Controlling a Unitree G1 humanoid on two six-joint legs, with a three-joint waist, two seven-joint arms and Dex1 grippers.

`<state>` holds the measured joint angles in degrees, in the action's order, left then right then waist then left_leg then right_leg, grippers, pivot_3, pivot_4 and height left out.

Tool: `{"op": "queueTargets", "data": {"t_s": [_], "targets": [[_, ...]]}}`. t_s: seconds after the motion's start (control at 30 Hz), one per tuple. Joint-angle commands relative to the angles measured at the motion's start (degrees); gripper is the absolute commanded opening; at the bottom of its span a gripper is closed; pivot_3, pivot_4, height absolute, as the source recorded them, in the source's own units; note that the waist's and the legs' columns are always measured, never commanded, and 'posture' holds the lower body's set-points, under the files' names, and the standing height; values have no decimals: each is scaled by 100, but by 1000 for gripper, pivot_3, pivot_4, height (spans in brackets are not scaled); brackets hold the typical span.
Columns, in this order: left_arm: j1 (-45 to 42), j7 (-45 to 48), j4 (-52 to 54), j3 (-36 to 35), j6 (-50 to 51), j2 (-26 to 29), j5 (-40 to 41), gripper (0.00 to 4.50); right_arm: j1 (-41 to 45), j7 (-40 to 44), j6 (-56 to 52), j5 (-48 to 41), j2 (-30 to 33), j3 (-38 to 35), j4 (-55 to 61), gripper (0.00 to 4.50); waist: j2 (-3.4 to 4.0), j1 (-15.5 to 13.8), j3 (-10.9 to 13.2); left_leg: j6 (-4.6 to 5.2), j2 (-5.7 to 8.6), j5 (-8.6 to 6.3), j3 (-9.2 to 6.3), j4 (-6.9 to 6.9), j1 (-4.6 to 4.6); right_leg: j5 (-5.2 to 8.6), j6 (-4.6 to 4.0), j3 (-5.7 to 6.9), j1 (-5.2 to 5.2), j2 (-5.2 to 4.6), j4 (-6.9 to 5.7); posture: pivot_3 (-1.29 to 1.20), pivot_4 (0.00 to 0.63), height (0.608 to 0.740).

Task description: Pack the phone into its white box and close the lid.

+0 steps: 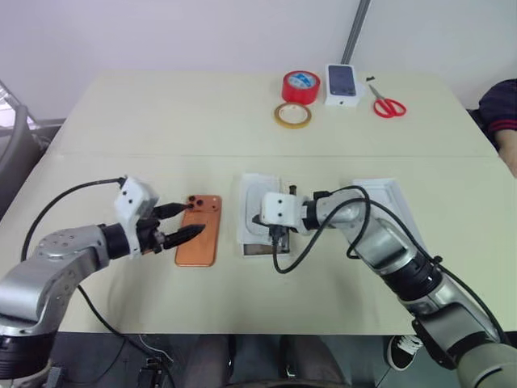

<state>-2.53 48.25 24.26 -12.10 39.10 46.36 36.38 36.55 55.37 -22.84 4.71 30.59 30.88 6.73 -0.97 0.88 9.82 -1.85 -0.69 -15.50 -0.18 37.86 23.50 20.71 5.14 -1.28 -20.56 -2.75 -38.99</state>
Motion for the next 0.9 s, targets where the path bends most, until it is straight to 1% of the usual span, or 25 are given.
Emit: {"op": "queueTargets", "data": {"t_s": [0.03, 0.27, 0.37, 0.5, 0.8, 0.9], "targets": [[57, 166, 27, -111, -309, 48, -84, 3515, 15, 209, 286, 163, 147, 42, 69, 23, 1, -3, 0, 1, 0, -1, 0, 0, 0, 0, 0, 0, 0, 0, 0, 0, 150, 736], [101, 104, -80, -186, -354, -32, -121, 3515, -348, 970, 455, -195, 543, -76, 654, 23, 1, 13, 0, 9, -2, -5, -1, 0, 0, 0, 0, 2, 0, 0, -1, 0, 150, 736], [114, 89, -111, -205, -371, -37, -128, 3515, -451, 1138, 521, -237, 690, -115, 821, 23, 1, 13, 1, 10, -3, -6, -1, 0, 0, 0, 0, 2, 2, 0, -1, 0, 150, 736], [96, 13, -189, -241, -373, -66, -128, 3515, -388, 1010, 374, -236, 604, -262, 836, 23, 1, 13, 1, 10, -3, -6, -2, 0, 0, 0, 0, 3, 1, 0, -2, 0, 150, 736], [117, -115, -279, -328, -375, -71, -123, 3515, -33, 444, 190, -142, 204, -602, 541, 23, 1, 12, 1, 10, -3, -6, -2, 1, 0, 0, 0, 3, 0, 0, -2, 0, 150, 736], [70, -387, -463, -419, -219, -97, -165, 3515, 146, 165, -26, -145, -118, -649, 406, 23, 1, 18, 1, 10, -3, -5, -2, 1, 0, 0, 0, 3, 0, 0, -3, 0, 150, 736]]}}
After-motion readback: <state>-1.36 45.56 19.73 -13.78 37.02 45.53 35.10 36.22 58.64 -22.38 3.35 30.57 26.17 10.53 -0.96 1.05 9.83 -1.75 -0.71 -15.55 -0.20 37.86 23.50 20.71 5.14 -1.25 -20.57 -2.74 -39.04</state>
